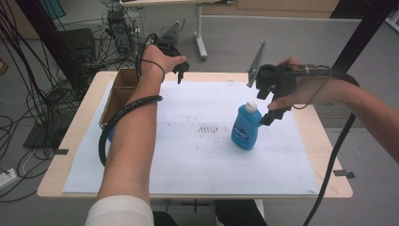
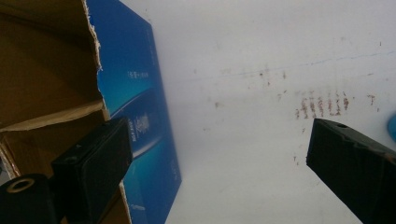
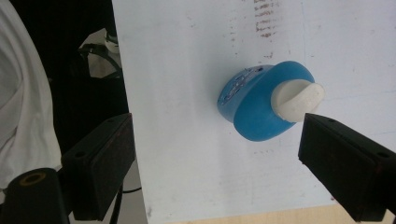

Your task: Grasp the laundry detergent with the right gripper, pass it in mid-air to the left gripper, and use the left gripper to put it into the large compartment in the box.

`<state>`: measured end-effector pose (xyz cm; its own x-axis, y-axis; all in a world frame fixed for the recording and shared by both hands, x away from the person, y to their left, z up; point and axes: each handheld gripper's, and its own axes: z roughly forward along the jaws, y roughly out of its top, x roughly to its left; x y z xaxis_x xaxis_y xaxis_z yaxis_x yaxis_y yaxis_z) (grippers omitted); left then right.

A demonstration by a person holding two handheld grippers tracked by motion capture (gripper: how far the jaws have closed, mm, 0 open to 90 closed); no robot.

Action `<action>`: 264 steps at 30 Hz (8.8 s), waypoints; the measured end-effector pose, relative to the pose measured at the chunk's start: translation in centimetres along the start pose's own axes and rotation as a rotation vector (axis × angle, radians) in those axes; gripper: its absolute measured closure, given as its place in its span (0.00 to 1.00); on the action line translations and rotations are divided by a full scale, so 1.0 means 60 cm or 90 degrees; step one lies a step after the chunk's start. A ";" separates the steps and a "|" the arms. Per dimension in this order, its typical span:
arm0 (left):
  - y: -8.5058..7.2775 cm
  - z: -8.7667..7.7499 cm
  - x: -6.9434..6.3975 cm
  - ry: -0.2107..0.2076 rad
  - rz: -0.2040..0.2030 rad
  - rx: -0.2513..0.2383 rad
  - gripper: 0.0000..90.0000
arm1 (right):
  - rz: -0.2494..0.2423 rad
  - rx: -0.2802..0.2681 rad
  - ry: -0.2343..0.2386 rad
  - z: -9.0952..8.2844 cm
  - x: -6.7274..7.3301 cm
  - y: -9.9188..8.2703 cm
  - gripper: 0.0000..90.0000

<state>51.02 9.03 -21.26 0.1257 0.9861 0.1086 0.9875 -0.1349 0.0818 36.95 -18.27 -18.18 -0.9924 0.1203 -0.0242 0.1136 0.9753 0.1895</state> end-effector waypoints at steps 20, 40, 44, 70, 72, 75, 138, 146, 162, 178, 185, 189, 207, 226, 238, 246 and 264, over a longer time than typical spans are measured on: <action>-0.006 -0.009 0.002 -0.001 -0.002 -0.004 0.08 | 0.039 0.003 -0.023 -0.015 0.002 -0.018 0.12; -0.009 -0.008 -0.007 -0.003 0.009 -0.006 0.08 | 0.168 -0.025 -0.059 -0.001 -0.011 -0.113 0.10; -0.009 -0.008 -0.005 -0.004 0.010 -0.009 0.08 | 0.195 -0.044 -0.061 0.015 -0.011 -0.130 0.09; -0.018 0.009 0.002 -0.007 0.020 -0.004 0.07 | 0.319 -0.227 -0.115 0.168 0.009 -0.163 0.05; -0.019 0.009 0.005 -0.006 0.020 -0.004 0.07 | 0.325 -0.234 -0.122 0.179 0.010 -0.162 0.05; -0.021 0.010 0.007 -0.006 0.016 -0.005 0.07 | 0.329 -0.243 -0.137 0.197 0.012 -0.161 0.05; -0.019 0.019 -0.003 -0.002 0.022 0.004 0.07 | 0.422 -0.460 -0.253 0.355 0.014 -0.143 0.02; -0.019 0.018 -0.002 -0.001 0.022 0.003 0.07 | 0.418 -0.463 -0.253 0.355 0.013 -0.142 0.02; -0.017 0.017 -0.004 -0.004 0.025 0.003 0.07 | 0.412 -0.471 -0.258 0.353 0.014 -0.143 0.02; -0.016 0.016 -0.003 -0.003 0.025 0.004 0.07 | 0.410 -0.474 -0.256 0.353 0.013 -0.142 0.02; -0.015 0.016 -0.006 -0.004 0.029 0.001 0.07 | 0.408 -0.475 -0.257 0.352 0.013 -0.144 0.02; -0.014 0.015 -0.007 -0.005 0.027 0.002 0.07 | 0.408 -0.474 -0.258 0.353 0.013 -0.144 0.02; -0.013 0.015 -0.007 -0.007 0.029 -0.002 0.07 | 0.407 -0.473 -0.259 0.355 0.012 -0.144 0.02; -0.012 0.019 -0.003 -0.009 0.026 0.000 0.07 | 0.408 -0.474 -0.261 0.357 0.013 -0.143 0.04; -0.014 0.021 -0.001 -0.008 0.024 0.000 0.07 | 0.407 -0.478 -0.265 0.359 0.013 -0.142 0.18; -0.014 0.021 0.000 -0.007 0.023 0.001 0.07 | 0.403 -0.481 -0.260 0.365 0.011 -0.138 0.31; -0.016 0.017 -0.002 -0.005 0.023 -0.001 0.07 | 0.395 -0.488 -0.268 0.367 0.014 -0.138 0.45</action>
<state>50.18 9.13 -22.39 0.1617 0.9814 0.1030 0.9822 -0.1702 0.0794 36.20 -22.16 -41.41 -0.6587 0.7521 -0.0209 0.3871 0.3627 0.8477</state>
